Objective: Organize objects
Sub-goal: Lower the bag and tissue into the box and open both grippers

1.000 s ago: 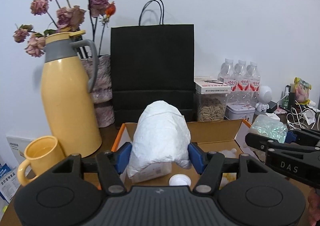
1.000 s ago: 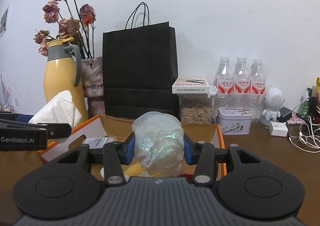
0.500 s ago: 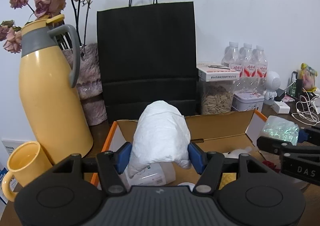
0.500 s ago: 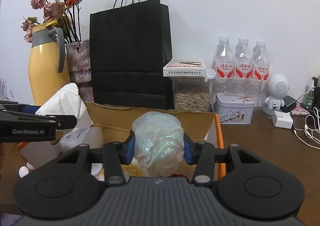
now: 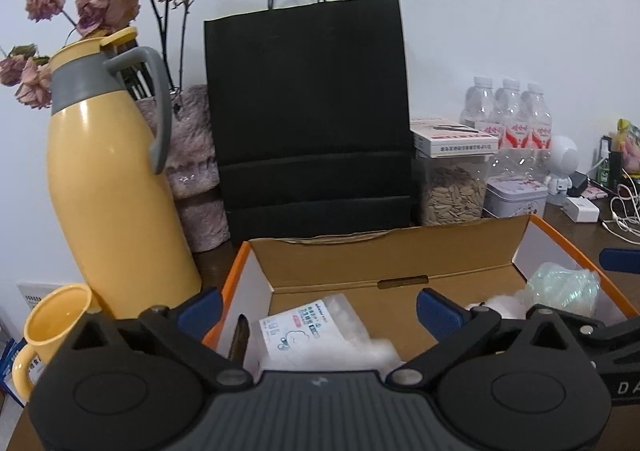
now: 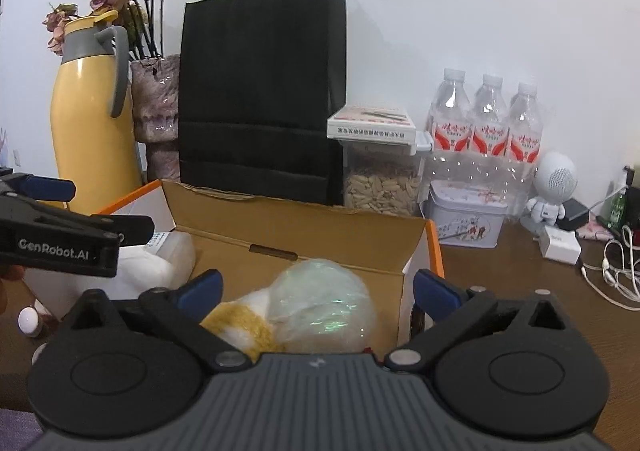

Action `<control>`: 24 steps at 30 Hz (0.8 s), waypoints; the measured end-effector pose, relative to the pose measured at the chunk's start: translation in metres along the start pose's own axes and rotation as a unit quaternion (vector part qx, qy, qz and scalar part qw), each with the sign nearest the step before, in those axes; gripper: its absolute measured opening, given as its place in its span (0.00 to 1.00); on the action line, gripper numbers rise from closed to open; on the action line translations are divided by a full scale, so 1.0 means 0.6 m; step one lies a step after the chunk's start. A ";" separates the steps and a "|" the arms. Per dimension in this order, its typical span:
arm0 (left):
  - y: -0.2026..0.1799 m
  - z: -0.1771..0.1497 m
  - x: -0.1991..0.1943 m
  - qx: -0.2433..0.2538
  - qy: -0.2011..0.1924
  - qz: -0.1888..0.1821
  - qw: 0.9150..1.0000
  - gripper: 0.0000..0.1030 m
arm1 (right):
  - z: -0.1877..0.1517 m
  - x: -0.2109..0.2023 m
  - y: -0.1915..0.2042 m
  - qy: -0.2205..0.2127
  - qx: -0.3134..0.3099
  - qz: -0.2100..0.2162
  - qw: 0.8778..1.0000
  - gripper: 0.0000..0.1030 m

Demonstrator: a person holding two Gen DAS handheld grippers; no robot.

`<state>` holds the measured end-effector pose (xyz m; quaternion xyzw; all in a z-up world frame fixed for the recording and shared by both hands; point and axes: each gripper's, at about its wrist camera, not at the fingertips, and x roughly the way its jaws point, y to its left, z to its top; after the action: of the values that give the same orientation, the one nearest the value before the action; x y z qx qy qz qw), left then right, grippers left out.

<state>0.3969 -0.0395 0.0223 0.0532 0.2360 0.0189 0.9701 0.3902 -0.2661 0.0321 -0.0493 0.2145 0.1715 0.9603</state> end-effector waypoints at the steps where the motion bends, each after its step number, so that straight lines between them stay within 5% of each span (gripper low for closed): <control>1: 0.002 0.000 0.000 -0.002 0.000 0.001 1.000 1.00 | 0.000 0.000 0.000 0.001 0.000 0.001 1.000 1.00; 24: 0.021 -0.021 -0.074 -0.020 -0.027 -0.009 0.999 1.00 | 0.001 -0.060 0.016 -0.032 -0.004 0.002 0.999 1.00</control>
<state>0.3513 -0.0288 0.0330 0.0321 0.2103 0.0134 0.9770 0.3565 -0.2679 0.0476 -0.0470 0.1831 0.1759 0.9661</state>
